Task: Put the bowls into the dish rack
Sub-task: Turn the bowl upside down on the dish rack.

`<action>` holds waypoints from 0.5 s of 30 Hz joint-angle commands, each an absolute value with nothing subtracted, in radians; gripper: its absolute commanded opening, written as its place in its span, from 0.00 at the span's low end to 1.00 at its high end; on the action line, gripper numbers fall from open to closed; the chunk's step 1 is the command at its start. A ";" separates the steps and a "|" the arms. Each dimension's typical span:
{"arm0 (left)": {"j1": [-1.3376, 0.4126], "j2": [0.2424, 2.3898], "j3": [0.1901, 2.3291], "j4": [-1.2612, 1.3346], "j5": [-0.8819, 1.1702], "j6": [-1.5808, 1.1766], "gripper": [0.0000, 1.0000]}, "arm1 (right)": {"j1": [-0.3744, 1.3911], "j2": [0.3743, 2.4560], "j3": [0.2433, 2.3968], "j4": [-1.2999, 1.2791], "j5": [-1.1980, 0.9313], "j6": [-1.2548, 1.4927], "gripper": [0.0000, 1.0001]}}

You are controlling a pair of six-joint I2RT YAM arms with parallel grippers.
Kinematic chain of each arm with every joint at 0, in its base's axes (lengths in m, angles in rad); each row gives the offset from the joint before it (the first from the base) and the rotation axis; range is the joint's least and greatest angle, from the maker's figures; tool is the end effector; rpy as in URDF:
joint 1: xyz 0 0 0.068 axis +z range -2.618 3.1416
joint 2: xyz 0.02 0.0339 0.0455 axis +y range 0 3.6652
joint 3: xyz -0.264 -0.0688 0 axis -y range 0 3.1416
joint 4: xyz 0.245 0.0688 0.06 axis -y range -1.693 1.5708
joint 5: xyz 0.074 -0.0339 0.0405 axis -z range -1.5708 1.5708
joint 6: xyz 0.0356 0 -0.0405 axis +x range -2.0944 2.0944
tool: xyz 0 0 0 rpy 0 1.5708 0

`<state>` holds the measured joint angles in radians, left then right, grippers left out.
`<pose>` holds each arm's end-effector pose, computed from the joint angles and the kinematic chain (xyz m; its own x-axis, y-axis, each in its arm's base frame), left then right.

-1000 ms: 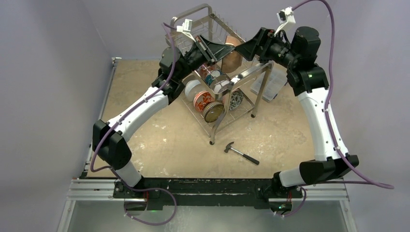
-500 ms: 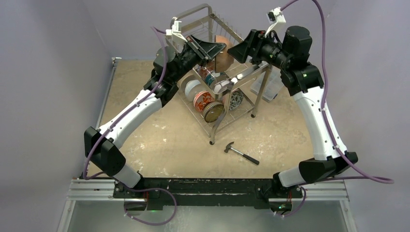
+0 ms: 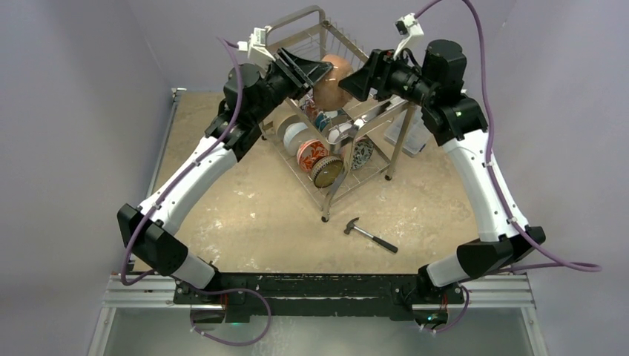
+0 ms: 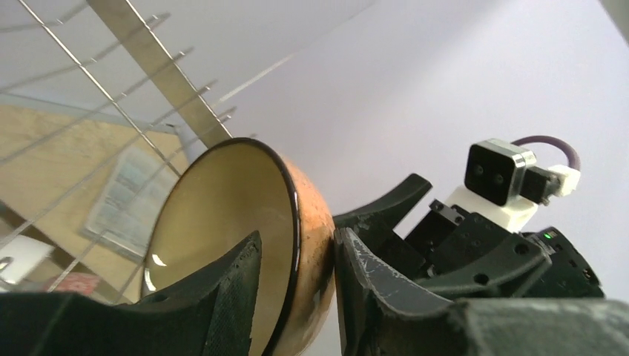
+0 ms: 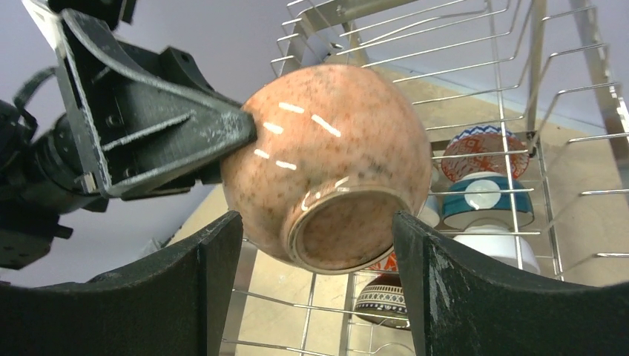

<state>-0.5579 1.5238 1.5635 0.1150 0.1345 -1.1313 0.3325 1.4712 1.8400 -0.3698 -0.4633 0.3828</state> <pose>0.3012 -0.1936 0.4637 -0.5209 -0.7320 -0.4391 0.3893 0.2540 -0.8854 0.2845 0.1151 0.5204 -0.2677 0.2611 -0.9275 -0.6624 0.6492 0.3739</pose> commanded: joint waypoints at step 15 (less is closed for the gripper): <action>-0.523 1.699 1.867 -0.279 -0.005 -0.638 0.32 | 0.397 1.505 1.904 -0.389 -0.429 0.333 0.75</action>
<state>-0.5198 1.6333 1.8137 -0.1654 -0.0345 -0.7525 0.3882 1.5085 1.8683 -0.3836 -0.4561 0.3546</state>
